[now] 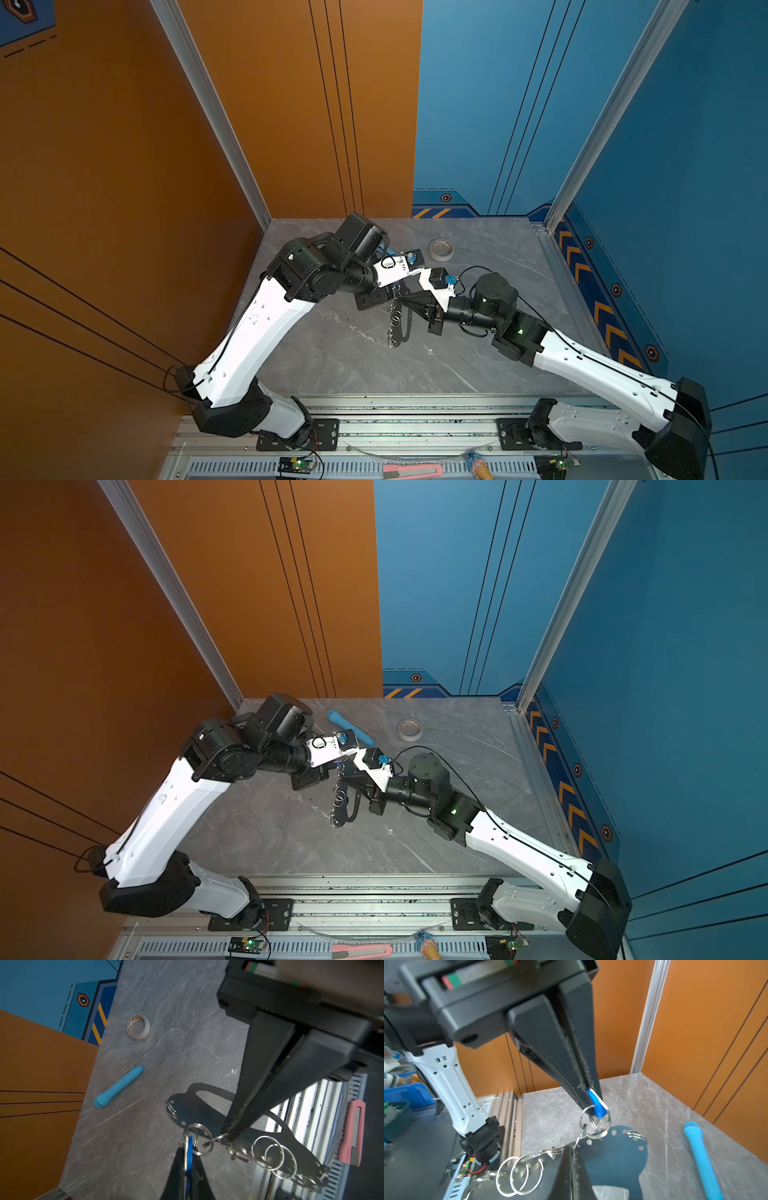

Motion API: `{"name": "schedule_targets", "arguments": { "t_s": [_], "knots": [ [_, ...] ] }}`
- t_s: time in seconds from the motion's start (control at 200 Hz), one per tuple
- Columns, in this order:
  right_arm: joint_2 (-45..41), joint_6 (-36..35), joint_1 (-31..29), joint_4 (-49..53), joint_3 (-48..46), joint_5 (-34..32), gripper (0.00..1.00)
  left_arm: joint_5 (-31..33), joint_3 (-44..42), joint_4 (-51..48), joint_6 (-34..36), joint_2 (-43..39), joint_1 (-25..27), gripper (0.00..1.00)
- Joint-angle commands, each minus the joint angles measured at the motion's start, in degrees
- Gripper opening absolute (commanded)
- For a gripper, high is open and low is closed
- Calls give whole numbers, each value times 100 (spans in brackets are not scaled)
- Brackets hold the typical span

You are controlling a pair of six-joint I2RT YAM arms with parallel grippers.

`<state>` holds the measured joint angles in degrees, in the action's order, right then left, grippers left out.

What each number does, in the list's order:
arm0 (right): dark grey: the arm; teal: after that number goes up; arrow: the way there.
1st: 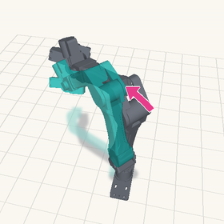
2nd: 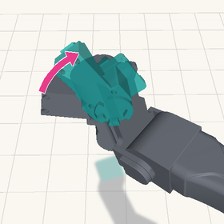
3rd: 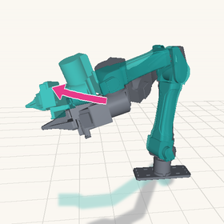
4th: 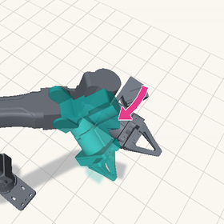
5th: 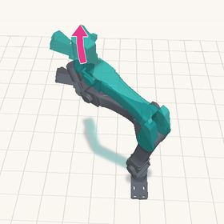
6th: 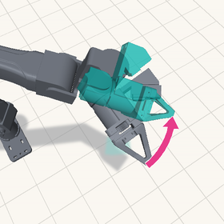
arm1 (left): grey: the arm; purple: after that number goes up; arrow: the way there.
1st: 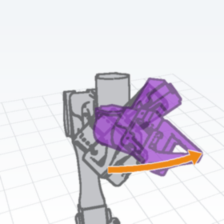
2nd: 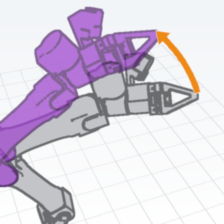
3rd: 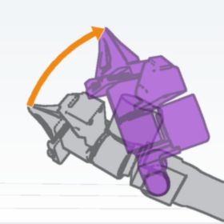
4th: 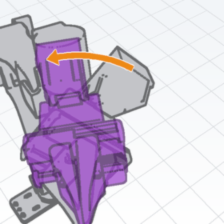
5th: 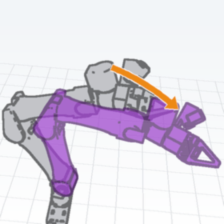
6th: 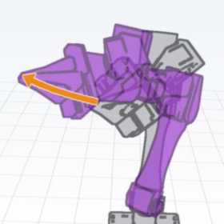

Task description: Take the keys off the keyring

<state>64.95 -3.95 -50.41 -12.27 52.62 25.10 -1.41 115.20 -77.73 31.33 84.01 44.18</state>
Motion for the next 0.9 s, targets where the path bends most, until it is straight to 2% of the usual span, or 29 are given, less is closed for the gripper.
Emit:
{"name": "schedule_targets", "arguments": {
  "t_s": [0.0,0.11,0.531,0.761,0.896],
  "knots": [
    [-336,-684,-290,168,-82,-113,0,376,41,198,-234,-24,-250,0],
    [-426,-1170,-499,422,-85,-484,0,277,8,206,-293,-110,-325,0],
    [-536,-1969,-932,555,-246,-1485,0,25,-139,305,-649,-269,-411,0],
    [-519,-1783,-935,68,-349,-1772,0,-484,-494,768,-1155,-461,-256,0],
    [-587,-1641,-931,-353,-485,-1998,0,-464,-831,980,-1455,-643,-105,0]
  ]
}}
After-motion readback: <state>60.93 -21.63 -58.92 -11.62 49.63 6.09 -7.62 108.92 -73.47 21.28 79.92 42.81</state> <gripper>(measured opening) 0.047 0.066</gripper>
